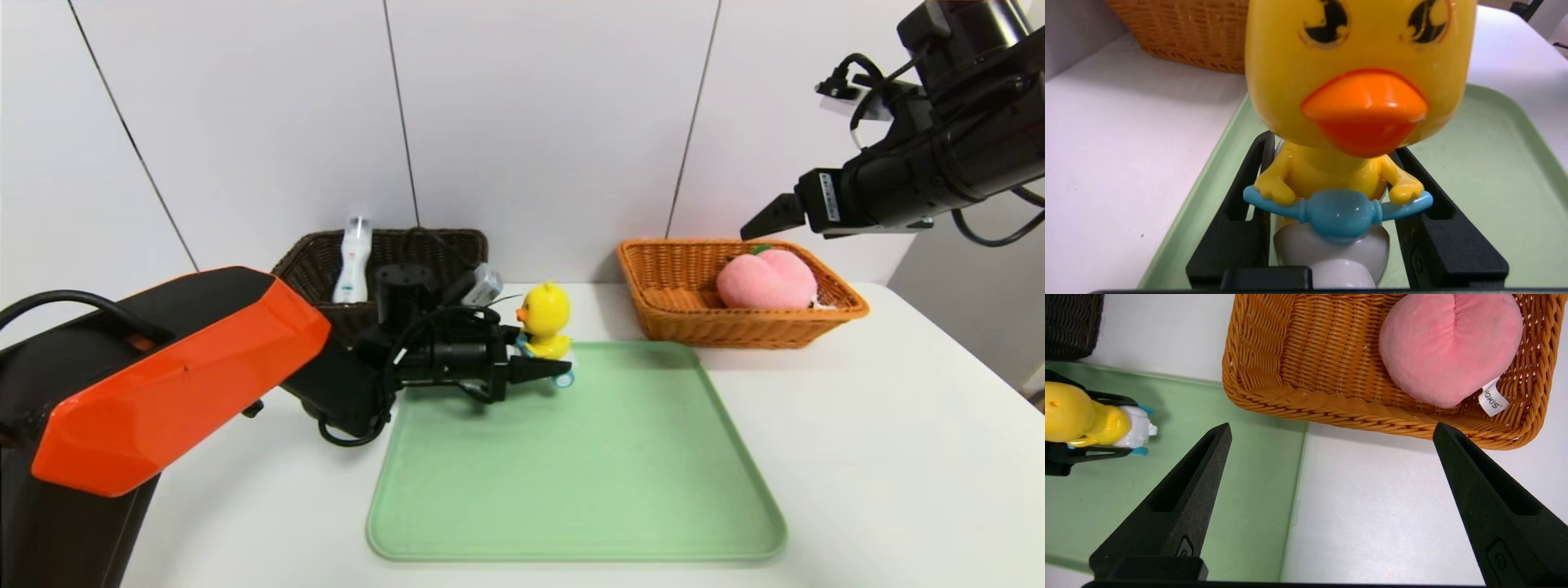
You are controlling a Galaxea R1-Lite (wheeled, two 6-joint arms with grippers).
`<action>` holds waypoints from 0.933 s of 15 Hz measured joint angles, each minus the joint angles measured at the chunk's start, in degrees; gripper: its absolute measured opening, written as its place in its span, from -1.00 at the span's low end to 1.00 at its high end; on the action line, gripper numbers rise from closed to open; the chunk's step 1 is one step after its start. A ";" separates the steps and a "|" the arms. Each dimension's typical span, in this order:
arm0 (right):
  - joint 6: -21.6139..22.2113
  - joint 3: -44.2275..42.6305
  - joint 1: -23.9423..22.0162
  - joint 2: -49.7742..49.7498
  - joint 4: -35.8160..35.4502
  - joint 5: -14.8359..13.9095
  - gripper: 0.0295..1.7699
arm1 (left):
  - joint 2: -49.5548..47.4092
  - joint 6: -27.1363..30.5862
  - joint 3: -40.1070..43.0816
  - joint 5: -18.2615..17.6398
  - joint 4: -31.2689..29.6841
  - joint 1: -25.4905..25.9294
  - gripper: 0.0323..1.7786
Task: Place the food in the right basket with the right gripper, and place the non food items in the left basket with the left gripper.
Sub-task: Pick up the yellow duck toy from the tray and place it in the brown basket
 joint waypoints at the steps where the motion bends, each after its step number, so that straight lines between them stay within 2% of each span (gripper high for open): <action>1: 0.00 0.00 0.04 -0.02 0.02 -0.02 0.92 | -1.16 -1.33 0.02 0.17 -0.01 -0.61 -0.07; 6: 0.09 0.44 0.11 -0.20 -0.01 -0.07 0.92 | -7.53 -5.83 -0.26 1.94 0.07 -3.21 -0.07; 8: 0.17 0.38 0.15 -0.15 -0.06 -0.11 0.92 | -10.29 -7.77 -0.94 4.94 0.90 -4.50 -0.07; 10: 0.20 0.27 0.33 -0.02 -0.11 -0.30 0.92 | -13.37 -8.42 -3.39 9.98 5.23 -5.52 -0.07; 14: 0.22 0.18 0.72 0.20 -0.09 -0.66 0.92 | -19.65 -8.07 -10.15 19.14 21.44 -4.94 -0.07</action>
